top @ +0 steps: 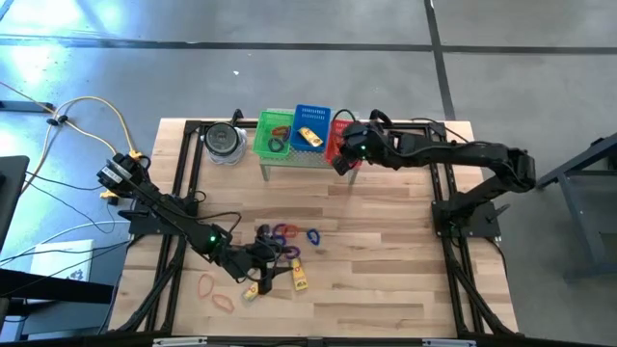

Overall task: Pick & Place Office Desk Supplies
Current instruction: Put the blue spring keychain into the green bin on the shelf

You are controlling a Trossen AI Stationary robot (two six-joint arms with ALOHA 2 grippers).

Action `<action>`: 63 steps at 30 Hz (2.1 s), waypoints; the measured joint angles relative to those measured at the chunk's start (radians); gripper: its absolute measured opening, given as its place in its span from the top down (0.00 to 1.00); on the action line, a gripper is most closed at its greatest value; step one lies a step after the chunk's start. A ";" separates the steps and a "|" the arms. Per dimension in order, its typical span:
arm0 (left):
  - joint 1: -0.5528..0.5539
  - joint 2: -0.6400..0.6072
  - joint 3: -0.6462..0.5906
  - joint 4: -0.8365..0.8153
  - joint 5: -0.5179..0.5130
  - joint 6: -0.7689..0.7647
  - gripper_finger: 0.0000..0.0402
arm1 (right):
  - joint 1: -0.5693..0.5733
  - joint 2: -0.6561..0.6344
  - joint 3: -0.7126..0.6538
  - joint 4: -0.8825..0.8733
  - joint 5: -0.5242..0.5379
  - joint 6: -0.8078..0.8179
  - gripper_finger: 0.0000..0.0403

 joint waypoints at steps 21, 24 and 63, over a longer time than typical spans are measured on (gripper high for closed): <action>-0.004 -0.002 0.000 -0.044 -0.023 0.161 0.44 | 0.358 -0.211 0.001 -0.031 -0.398 -0.185 0.56; -0.004 -0.002 0.000 -0.053 -0.023 0.149 0.44 | 0.407 -0.181 0.000 -0.086 -0.461 -0.107 0.56; -0.009 -0.003 0.000 -0.115 -0.013 0.045 0.44 | 0.439 0.471 -0.010 0.180 -0.202 0.039 0.56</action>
